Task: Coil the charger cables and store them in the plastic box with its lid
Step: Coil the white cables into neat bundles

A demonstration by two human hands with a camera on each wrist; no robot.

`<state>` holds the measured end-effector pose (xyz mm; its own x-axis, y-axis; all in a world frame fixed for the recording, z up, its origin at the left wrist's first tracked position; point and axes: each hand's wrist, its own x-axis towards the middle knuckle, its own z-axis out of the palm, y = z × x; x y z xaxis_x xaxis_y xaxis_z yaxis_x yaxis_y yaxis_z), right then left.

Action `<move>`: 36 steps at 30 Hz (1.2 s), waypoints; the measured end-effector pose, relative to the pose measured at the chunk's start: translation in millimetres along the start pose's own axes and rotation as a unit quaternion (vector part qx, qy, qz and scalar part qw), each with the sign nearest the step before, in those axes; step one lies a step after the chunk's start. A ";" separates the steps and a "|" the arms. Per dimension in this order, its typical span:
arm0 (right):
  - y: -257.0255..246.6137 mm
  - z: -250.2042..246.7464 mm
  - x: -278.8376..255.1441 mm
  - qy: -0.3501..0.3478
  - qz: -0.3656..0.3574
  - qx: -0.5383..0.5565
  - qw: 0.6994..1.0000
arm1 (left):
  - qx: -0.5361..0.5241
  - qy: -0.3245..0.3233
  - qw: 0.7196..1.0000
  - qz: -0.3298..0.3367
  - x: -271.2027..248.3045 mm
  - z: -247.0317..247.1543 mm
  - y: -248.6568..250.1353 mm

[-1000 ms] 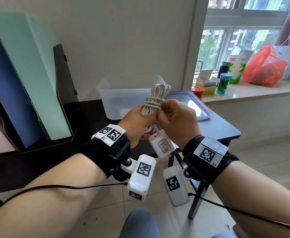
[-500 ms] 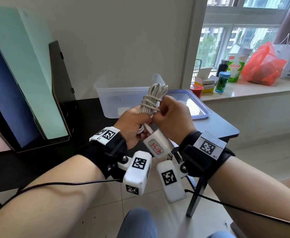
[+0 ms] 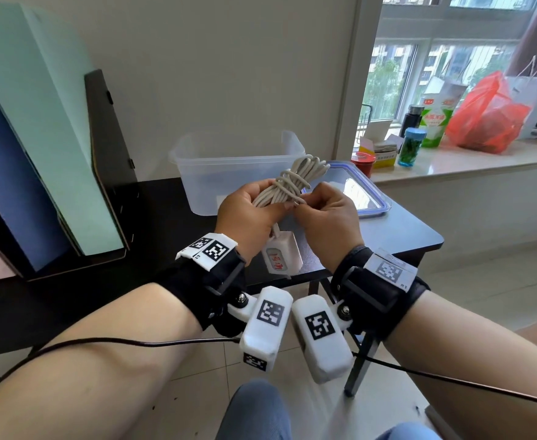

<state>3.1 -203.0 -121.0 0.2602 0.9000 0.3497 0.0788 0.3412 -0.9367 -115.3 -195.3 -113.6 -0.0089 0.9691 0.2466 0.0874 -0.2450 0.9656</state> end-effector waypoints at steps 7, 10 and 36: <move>-5.2 3.5 2.2 0.008 -0.044 -0.090 0.995 | 0.286 -0.024 0.951 0.114 2.8 -2.6 11.7; -8.6 0.9 4.0 0.007 -0.091 -0.170 0.981 | 0.348 -0.048 0.929 0.120 9.4 -4.5 15.1; -10.6 1.5 18.7 -0.027 -0.091 -0.096 0.991 | -0.067 -0.139 0.986 -0.066 14.1 -17.6 5.5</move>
<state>5.8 -189.4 -104.5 0.1739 0.8435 0.5082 0.3033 0.4451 -0.8426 -132.5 -183.5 -103.4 0.2627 0.9592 0.1043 -0.0286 -0.1004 0.9945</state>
